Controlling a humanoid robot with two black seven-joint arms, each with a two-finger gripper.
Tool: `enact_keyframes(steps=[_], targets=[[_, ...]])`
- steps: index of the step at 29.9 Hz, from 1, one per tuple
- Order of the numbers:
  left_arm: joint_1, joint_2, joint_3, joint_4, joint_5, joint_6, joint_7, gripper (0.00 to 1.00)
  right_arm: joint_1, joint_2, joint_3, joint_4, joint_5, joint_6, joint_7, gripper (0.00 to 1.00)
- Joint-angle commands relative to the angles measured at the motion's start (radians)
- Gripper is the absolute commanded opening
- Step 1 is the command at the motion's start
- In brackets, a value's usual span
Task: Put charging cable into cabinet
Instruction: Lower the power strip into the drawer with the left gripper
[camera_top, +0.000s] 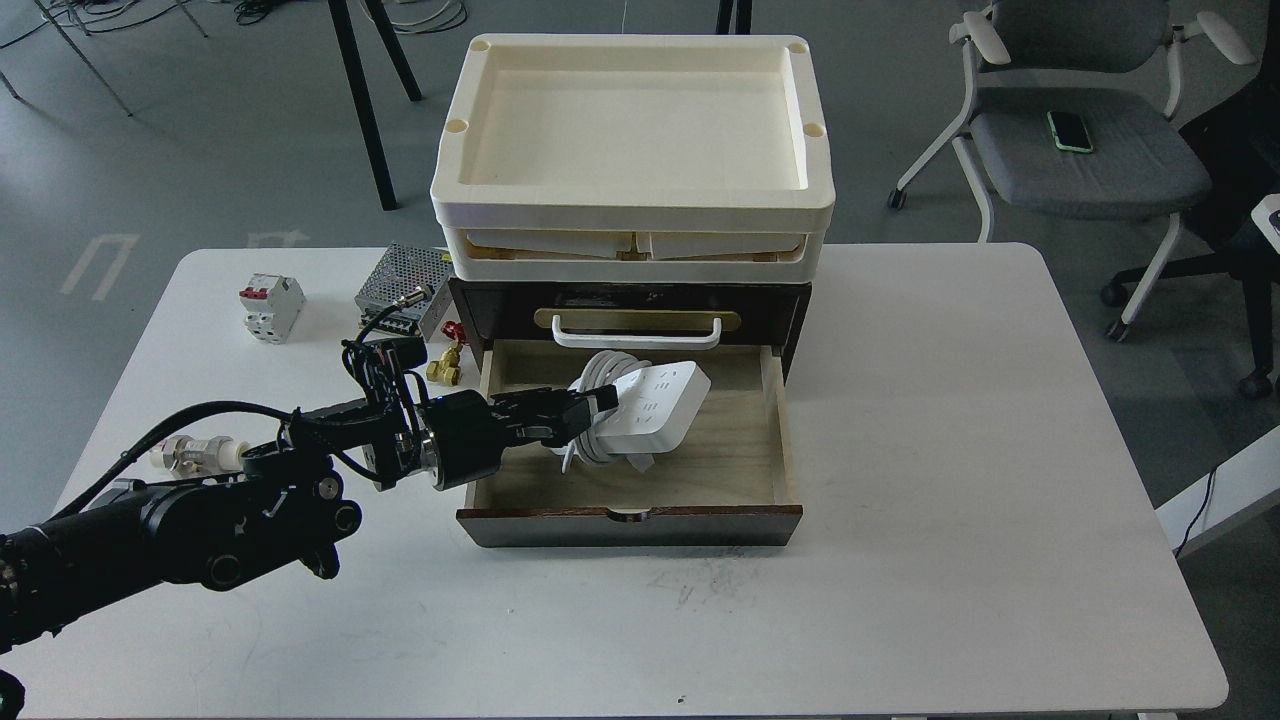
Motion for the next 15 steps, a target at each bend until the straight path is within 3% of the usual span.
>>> enact_keyframes(steps=[1,5,15], targets=[[0.015,-0.043,0.002,0.057,0.004,0.031,0.013,0.00,-0.002,0.000,0.002,0.000,0.000,0.000,0.000,1.00],[0.020,-0.046,0.002,0.061,0.005,0.035,0.011,0.00,-0.010,0.000,0.005,0.000,0.000,0.000,0.000,1.00],[0.032,-0.063,0.002,0.043,0.002,0.029,-0.003,0.25,-0.021,-0.002,0.006,0.000,0.000,0.000,0.000,1.00]])
